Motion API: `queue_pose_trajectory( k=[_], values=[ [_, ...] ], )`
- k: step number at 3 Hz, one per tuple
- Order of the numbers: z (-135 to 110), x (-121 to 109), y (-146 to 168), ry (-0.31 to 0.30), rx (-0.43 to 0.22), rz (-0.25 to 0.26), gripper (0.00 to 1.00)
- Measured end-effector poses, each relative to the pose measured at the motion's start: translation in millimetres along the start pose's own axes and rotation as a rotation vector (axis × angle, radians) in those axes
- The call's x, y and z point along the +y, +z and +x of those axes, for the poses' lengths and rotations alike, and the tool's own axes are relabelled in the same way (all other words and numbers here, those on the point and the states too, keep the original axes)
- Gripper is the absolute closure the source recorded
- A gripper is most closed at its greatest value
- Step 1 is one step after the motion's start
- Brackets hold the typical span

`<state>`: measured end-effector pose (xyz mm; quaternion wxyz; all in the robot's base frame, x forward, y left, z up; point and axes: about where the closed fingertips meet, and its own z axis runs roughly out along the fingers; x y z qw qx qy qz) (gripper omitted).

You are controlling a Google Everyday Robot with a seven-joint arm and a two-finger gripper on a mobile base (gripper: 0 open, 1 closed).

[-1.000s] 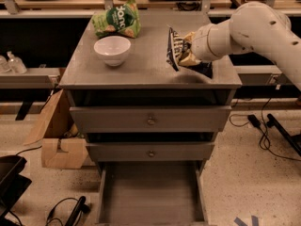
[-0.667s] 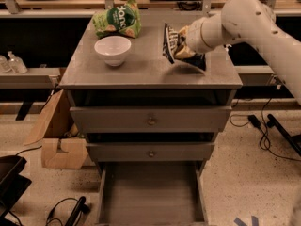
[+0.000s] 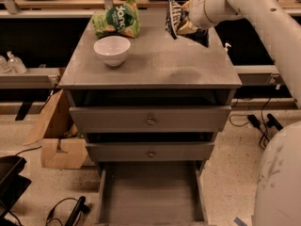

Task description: Pick blue chip bag from bottom drawer and place on counter

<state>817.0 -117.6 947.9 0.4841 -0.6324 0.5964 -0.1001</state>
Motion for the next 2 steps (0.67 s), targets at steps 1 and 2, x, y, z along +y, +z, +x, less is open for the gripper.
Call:
queue_pose_trajectory(
  k=[1,2],
  values=[
    [-1.0,2.5,3.7,0.0,-0.002,-0.006,0.58],
    [-2.1,5.3,8.1,0.0,-0.005,-0.012,0.27]
  ],
)
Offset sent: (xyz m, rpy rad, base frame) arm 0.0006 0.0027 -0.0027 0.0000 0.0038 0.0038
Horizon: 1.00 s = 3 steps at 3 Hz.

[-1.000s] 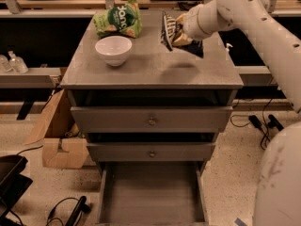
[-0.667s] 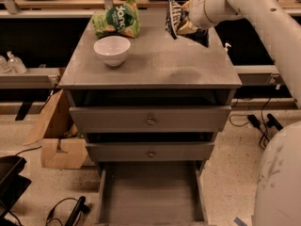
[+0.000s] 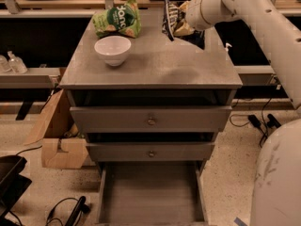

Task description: Pick blue chip bag from bottom drawer and place on counter

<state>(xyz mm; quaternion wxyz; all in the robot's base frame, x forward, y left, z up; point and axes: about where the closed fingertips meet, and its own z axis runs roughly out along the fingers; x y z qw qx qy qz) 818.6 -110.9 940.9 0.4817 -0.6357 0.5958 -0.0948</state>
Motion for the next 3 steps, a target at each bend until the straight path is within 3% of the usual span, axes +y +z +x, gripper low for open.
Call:
queue_pose_trajectory(
  k=[1,3],
  values=[
    [-0.6,1.7,2.6,0.0,-0.002,-0.004,0.04],
    [-1.0,2.7,4.2,0.0,-0.003,-0.006,0.0]
  ],
)
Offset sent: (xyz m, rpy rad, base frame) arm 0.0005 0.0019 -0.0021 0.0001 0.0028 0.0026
